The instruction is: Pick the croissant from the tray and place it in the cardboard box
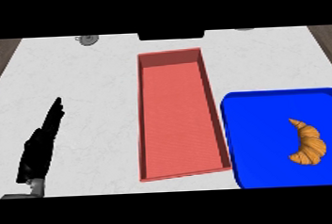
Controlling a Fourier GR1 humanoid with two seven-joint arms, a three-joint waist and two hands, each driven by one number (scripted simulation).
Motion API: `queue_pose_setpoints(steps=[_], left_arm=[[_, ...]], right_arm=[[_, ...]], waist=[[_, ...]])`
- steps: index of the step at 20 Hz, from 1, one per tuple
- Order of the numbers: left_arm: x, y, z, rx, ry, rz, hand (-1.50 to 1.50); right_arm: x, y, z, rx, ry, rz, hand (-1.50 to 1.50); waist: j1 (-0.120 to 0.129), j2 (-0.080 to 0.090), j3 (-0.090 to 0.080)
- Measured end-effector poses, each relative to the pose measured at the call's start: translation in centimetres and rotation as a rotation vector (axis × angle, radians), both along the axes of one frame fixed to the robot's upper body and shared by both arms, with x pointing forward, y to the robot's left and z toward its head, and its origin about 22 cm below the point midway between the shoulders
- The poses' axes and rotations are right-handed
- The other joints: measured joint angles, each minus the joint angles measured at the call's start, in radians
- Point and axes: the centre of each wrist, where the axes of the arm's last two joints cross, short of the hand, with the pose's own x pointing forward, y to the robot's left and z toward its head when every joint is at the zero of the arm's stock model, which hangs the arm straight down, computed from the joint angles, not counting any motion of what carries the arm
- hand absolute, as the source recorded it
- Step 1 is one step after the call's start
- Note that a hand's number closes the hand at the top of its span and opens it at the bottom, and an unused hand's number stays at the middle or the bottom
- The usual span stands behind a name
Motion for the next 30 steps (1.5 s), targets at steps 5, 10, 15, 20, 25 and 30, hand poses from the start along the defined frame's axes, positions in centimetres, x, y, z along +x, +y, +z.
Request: queue_pose_setpoints(steps=[5,10,15,20,25,30], left_arm=[[0.2,0.0,0.3,0.0,0.001,-0.004,0.0],[-0.1,-0.1,-0.3,-0.005,-0.003,-0.007,0.0],[0.0,-0.9,-0.3,-0.003,-0.003,-0.002,0.0],[0.1,-0.2,-0.4,-0.006,0.0,-0.007,0.0],[0.3,-0.2,-0.4,-0.003,-0.001,-0.005,0.0],[0.6,-0.1,0.0,-0.01,0.0,-0.001,0.0]], right_arm=[[-0.1,0.8,2.0,-0.088,0.321,0.087,-1.5],[0.8,4.2,3.6,-0.095,0.518,0.142,-1.5],[1.7,6.7,3.9,-0.109,0.612,0.125,-1.5],[2.2,7.8,2.7,-0.115,0.651,0.082,-1.5],[1.8,8.4,1.6,-0.127,0.691,0.057,-1.5],[1.7,8.8,0.5,-0.131,0.717,0.047,-1.5]], waist=[[0.005,0.001,-0.001],[0.007,0.0,0.0],[0.007,0.001,0.002],[0.007,0.001,0.003],[0.006,0.001,0.003],[0.005,0.001,0.003]])
